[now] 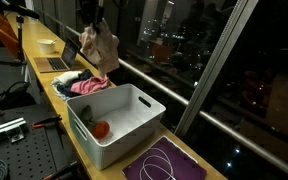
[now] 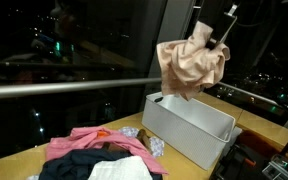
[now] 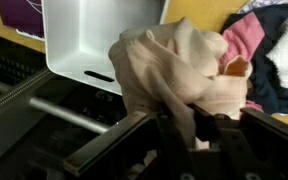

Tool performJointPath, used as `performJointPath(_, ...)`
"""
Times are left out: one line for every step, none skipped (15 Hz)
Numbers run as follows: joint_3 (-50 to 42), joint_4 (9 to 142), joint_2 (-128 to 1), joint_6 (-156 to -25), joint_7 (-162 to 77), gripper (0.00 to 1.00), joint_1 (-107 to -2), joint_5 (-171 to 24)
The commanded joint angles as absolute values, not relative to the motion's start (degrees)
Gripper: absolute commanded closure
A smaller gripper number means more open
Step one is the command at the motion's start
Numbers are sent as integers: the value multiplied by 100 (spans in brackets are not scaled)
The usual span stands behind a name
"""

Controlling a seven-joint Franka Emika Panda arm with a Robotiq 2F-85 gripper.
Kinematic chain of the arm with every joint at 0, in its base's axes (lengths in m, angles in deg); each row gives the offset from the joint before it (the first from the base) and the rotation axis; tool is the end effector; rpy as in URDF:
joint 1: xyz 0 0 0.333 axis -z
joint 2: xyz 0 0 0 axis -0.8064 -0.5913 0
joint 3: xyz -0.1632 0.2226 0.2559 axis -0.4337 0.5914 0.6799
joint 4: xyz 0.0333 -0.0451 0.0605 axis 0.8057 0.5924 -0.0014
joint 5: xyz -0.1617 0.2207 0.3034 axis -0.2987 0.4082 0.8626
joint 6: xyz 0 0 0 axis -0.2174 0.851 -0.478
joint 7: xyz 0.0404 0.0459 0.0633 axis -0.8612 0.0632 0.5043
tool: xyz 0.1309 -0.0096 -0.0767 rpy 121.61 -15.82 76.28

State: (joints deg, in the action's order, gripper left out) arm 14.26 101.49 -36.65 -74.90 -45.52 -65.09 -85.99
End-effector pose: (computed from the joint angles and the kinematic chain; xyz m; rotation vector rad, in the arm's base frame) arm 0.4906 0.2182 0.5437 2.8280 0.6102 0.3823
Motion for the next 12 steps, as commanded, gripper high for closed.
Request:
performJointPath(2020,8933,-4289,-6615,-4902,96,-6837,-8964)
performJointPath(2185,8592,-4544,-6412,-5056,96,-6933,-9113)
performJointPath(2320,8255,-4807,-6213,-5200,96,-7042,-9243)
performJointPath(2406,7963,-5073,-6045,-5327,96,-7150,-9360)
performJointPath(2447,7678,-5344,-5896,-5420,96,-7263,-9494)
performJointPath(2425,7444,-5525,-5757,-5432,96,-7373,-9551)
performJointPath(2368,7269,-5682,-5669,-5423,96,-7481,-9563)
performJointPath(2304,7101,-5853,-5587,-5415,57,-7573,-9560)
performJointPath(2243,6921,-5993,-5505,-5385,56,-7639,-9518)
performJointPath(2183,6789,-6117,-5429,-5363,51,-7691,-9476)
performJointPath(2125,6671,-6201,-5368,-5341,43,-7737,-9438)
performJointPath(2061,6593,-6269,-5311,-5333,37,-7770,-9405)
